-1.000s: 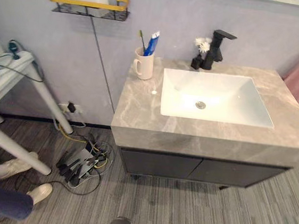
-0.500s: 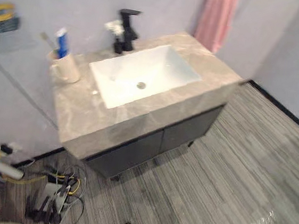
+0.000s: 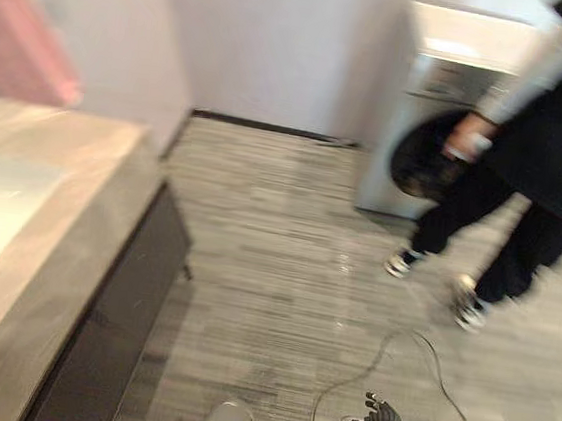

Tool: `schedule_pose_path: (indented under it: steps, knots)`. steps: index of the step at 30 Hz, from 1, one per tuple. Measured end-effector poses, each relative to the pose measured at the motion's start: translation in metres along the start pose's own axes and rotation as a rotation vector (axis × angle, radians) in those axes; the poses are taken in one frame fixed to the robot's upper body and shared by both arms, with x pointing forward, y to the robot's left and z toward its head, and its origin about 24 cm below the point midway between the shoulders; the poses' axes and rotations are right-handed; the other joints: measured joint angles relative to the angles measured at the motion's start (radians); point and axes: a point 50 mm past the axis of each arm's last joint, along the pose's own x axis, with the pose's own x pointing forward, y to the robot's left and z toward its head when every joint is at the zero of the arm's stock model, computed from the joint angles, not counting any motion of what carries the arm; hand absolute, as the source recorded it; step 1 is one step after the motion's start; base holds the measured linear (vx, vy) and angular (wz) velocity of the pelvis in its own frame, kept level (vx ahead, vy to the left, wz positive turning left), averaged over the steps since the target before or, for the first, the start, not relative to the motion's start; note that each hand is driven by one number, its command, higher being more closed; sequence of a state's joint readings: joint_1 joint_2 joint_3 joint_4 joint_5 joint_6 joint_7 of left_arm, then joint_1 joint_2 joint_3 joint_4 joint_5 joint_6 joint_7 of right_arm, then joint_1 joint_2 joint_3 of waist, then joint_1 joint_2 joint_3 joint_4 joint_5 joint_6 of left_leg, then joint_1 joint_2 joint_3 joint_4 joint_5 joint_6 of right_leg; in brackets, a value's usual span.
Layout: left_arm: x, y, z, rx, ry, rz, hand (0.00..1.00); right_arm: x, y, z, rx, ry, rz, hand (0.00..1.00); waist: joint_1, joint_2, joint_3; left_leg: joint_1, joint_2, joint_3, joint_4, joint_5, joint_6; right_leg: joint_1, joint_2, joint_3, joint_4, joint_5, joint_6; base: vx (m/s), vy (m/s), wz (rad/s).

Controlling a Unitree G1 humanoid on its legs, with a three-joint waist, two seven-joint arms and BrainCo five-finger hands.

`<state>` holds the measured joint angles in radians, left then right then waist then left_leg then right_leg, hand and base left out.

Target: Organize washtable

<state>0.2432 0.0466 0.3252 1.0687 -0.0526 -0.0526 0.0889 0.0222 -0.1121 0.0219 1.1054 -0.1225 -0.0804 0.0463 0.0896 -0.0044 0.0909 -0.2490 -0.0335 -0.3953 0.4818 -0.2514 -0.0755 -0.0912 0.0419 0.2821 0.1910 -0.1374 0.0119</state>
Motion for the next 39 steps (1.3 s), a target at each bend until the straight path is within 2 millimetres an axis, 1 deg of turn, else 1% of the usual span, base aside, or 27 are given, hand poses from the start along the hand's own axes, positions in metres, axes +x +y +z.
schedule_pose_path:
  steps: [1, 2, 3, 4, 5, 6, 7, 8, 9, 10, 11, 13, 15, 16, 17, 19, 22, 24, 25, 26, 27, 28, 30, 31, 34, 35, 39]
  knots:
    - [0.001, 0.001, 0.008, 0.018, -0.028, 0.003, 0.00, -0.001, 0.001, 0.001, 0.028, -0.020, -0.008, 0.00, -0.020, -0.017, -0.002, -0.002, 0.004, 0.073, 0.028, -0.027, 0.025, -0.005, -0.013, 0.039, -0.004, -0.001, 0.003, 0.11, 0.255, -1.68]
    - [0.003, -0.002, 0.017, 0.029, -0.057, -0.007, 0.00, -0.002, 0.005, -0.001, 0.048, -0.020, -0.002, 0.00, -0.021, -0.023, -0.001, -0.001, 0.021, 0.162, 0.068, -0.055, 0.050, -0.018, -0.011, 0.098, 0.000, 0.020, 0.021, 0.06, 0.354, -1.88]
    - [0.003, -0.004, 0.020, 0.023, -0.065, -0.008, 0.00, -0.002, 0.007, 0.000, 0.051, -0.026, 0.000, 0.00, -0.018, -0.019, -0.001, 0.000, 0.029, 0.198, 0.092, -0.067, 0.062, -0.027, -0.008, 0.112, 0.004, 0.039, 0.039, -0.02, 0.352, -2.31]
    - [0.004, -0.007, 0.024, 0.015, -0.072, -0.011, 0.00, -0.003, 0.014, 0.005, 0.065, -0.053, 0.018, 0.00, -0.018, -0.012, -0.002, 0.001, 0.059, 0.292, 0.116, -0.090, 0.083, -0.057, -0.003, 0.110, 0.012, 0.073, 0.061, -0.05, 0.390, -2.46]
    - [0.004, -0.009, 0.026, 0.028, -0.086, -0.016, 0.00, -0.002, 0.018, 0.011, 0.072, -0.075, 0.032, 0.00, -0.011, -0.009, -0.005, 0.003, 0.094, 0.394, 0.106, -0.097, 0.097, -0.091, -0.003, 0.083, 0.014, 0.103, 0.051, -0.04, 0.296, -2.54]
    - [0.004, -0.010, 0.029, 0.030, -0.100, -0.018, 0.00, -0.001, 0.021, 0.014, 0.076, -0.082, 0.040, 0.00, -0.011, -0.012, -0.007, 0.007, 0.110, 0.456, 0.096, -0.098, 0.103, -0.113, -0.016, 0.005, 0.028, 0.109, 0.031, -0.05, 0.297, -2.56]
    - [0.004, -0.010, 0.033, 0.029, -0.116, -0.019, 0.00, -0.001, 0.022, 0.017, 0.085, -0.092, 0.043, 0.00, -0.019, -0.015, -0.009, 0.026, 0.128, 0.563, 0.072, -0.095, 0.114, -0.155, -0.085, -0.284, 0.095, 0.090, 0.007, -0.05, 0.238, -1.97]
    - [0.004, -0.011, 0.034, 0.028, -0.120, -0.020, 0.00, -0.001, 0.022, 0.017, 0.098, -0.093, 0.037, 0.00, -0.019, -0.015, -0.008, 0.041, 0.134, 0.604, 0.059, -0.094, 0.117, -0.155, -0.116, -0.394, 0.124, 0.079, -0.005, -0.09, 0.306, -2.54]
    - [0.004, -0.012, 0.035, 0.027, -0.118, -0.022, 0.00, -0.001, 0.020, 0.015, 0.127, -0.089, 0.024, 0.00, -0.017, -0.014, -0.008, 0.102, 0.141, 0.718, -0.001, -0.089, 0.150, -0.129, -0.181, -0.638, 0.224, 0.021, -0.025, -0.08, 0.208, -1.90]
    - [0.004, -0.012, 0.034, 0.027, -0.115, -0.022, 0.00, -0.002, 0.020, 0.013, 0.139, -0.085, 0.021, 0.00, -0.018, -0.014, -0.008, 0.126, 0.144, 0.763, -0.024, -0.084, 0.158, -0.113, -0.196, -0.694, 0.253, 0.005, -0.030, -0.11, 0.181, -2.35]
    - [0.004, -0.012, 0.033, 0.032, -0.113, -0.026, 0.00, -0.002, 0.019, 0.009, 0.159, -0.074, 0.012, 0.00, -0.021, -0.012, -0.009, 0.162, 0.147, 0.837, -0.064, -0.076, 0.171, -0.064, -0.198, -0.733, 0.278, -0.014, -0.019, -0.13, 0.064, -1.81]
    - [0.005, -0.011, 0.032, 0.046, -0.105, -0.029, 0.00, -0.003, 0.017, 0.005, 0.184, -0.060, -0.001, 0.00, -0.027, -0.013, -0.011, 0.173, 0.150, 0.902, -0.087, -0.070, 0.173, -0.008, -0.184, -0.753, 0.256, -0.052, 0.000, -0.14, 0.008, -1.48]
    - [0.005, -0.009, 0.031, 0.062, -0.098, -0.036, 0.00, -0.003, 0.014, -0.001, 0.197, -0.030, -0.009, 0.00, -0.034, -0.031, -0.023, 0.170, 0.147, 0.969, -0.106, -0.057, 0.174, 0.043, -0.180, -0.775, 0.155, -0.066, 0.008, -0.10, -0.064, -0.92]
    - [0.006, -0.008, 0.031, 0.066, -0.093, -0.037, 0.00, -0.004, 0.013, -0.008, 0.198, -0.001, -0.010, 0.00, -0.034, -0.036, -0.027, 0.168, 0.133, 0.988, -0.122, -0.041, 0.172, 0.061, -0.164, -0.761, 0.053, -0.048, 0.041, -0.08, -0.090, -0.78]
    - [0.005, -0.008, 0.028, 0.073, -0.083, -0.042, 0.00, -0.004, 0.010, -0.011, 0.224, 0.011, -0.024, 0.00, -0.048, -0.027, -0.031, 0.168, 0.130, 0.982, -0.145, -0.005, 0.165, 0.073, -0.141, -0.723, -0.025, 0.011, 0.035, -0.07, -0.096, -0.83]
    - [0.005, -0.008, 0.023, 0.074, -0.068, -0.043, 0.00, -0.004, 0.009, -0.015, 0.245, 0.022, -0.029, 0.00, -0.045, -0.019, -0.037, 0.176, 0.129, 0.973, -0.166, 0.018, 0.153, 0.079, -0.114, -0.661, -0.104, 0.071, 0.027, -0.07, -0.108, -0.97]
    - [0.005, -0.007, 0.020, 0.073, -0.056, -0.038, 0.00, -0.005, 0.008, -0.015, 0.251, 0.022, -0.034, 0.00, -0.048, -0.019, -0.034, 0.183, 0.151, 0.963, -0.136, 0.019, 0.151, 0.090, -0.081, -0.577, -0.160, 0.121, 0.010, -0.10, -0.100, -0.90]
    - [0.004, -0.004, 0.018, 0.062, -0.055, -0.029, 0.00, -0.005, 0.008, -0.018, 0.260, 0.036, -0.033, 0.00, -0.037, -0.028, -0.028, 0.149, 0.151, 0.828, -0.042, 0.018, 0.149, 0.090, -0.076, -0.511, -0.151, 0.124, 0.006, -0.09, -0.074, -1.04]
    - [0.004, -0.002, 0.017, 0.041, -0.055, -0.020, 0.00, -0.005, 0.008, -0.020, 0.264, 0.042, -0.035, 0.00, -0.021, -0.030, -0.022, 0.127, 0.134, 0.678, -0.014, 0.008, 0.133, 0.084, -0.074, -0.466, -0.149, 0.125, 0.009, -0.12, 0.020, -1.21]
    - [0.003, -0.005, 0.014, 0.013, -0.049, -0.022, 0.00, -0.006, 0.005, -0.021, 0.262, 0.043, -0.043, 0.00, -0.018, -0.014, -0.024, 0.137, 0.119, 0.557, -0.035, 0.002, 0.085, 0.076, -0.061, -0.431, -0.160, 0.135, 0.018, -0.14, 0.056, -1.18]
    - [0.002, -0.007, 0.010, 0.006, -0.042, -0.024, 0.00, -0.006, 0.003, -0.022, 0.261, 0.043, -0.047, 0.00, -0.019, -0.005, -0.029, 0.151, 0.115, 0.524, -0.064, -0.014, 0.060, 0.070, -0.054, -0.421, -0.167, 0.141, 0.023, -0.13, 0.084, -0.87]
    - [0.001, -0.008, 0.009, -0.004, -0.039, -0.026, 0.00, -0.006, 0.002, -0.022, 0.266, 0.039, -0.052, 0.00, -0.022, -0.001, -0.033, 0.168, 0.108, 0.520, -0.115, -0.032, 0.074, 0.070, -0.053, -0.412, -0.187, 0.153, 0.032, -0.03, 0.103, -0.53]
    - [0.003, -0.002, 0.014, -0.005, -0.055, -0.012, 0.00, -0.007, 0.008, -0.025, 0.304, 0.049, -0.059, 0.00, -0.024, -0.022, -0.040, 0.173, 0.075, 0.542, -0.179, -0.002, 0.079, 0.067, -0.079, -0.395, -0.247, 0.210, 0.037, -0.02, 0.095, -0.30]
    - [0.003, 0.000, 0.015, -0.002, -0.061, -0.010, 0.00, -0.007, 0.009, -0.026, 0.314, 0.054, -0.065, 0.00, -0.024, -0.028, -0.046, 0.177, 0.062, 0.547, -0.201, 0.008, 0.088, 0.066, -0.088, -0.391, -0.262, 0.222, 0.044, -0.03, 0.091, -0.06]
    - [0.002, -0.002, 0.015, 0.033, -0.065, -0.017, 0.00, -0.008, 0.008, -0.029, 0.310, 0.063, -0.065, 0.00, -0.024, -0.024, -0.057, 0.225, 0.010, 0.548, -0.325, 0.063, 0.111, 0.064, -0.128, -0.390, -0.271, 0.235, 0.056, 0.01, 0.094, 0.09]
    - [0.002, -0.003, 0.015, 0.043, -0.066, -0.020, 0.00, -0.008, 0.008, -0.029, 0.310, 0.063, -0.065, 0.00, -0.024, -0.030, -0.065, 0.232, 0.001, 0.546, -0.346, 0.074, 0.116, 0.063, -0.133, -0.392, -0.275, 0.238, 0.059, 0.06, 0.086, 0.15]
    - [0.002, -0.009, 0.014, 0.096, -0.067, -0.041, 0.00, -0.008, 0.004, -0.030, 0.288, 0.065, -0.071, 0.00, -0.028, -0.006, -0.084, 0.251, -0.031, 0.535, -0.397, 0.102, 0.139, 0.057, -0.151, -0.402, -0.288, 0.243, 0.071, 0.12, 0.102, 0.09]
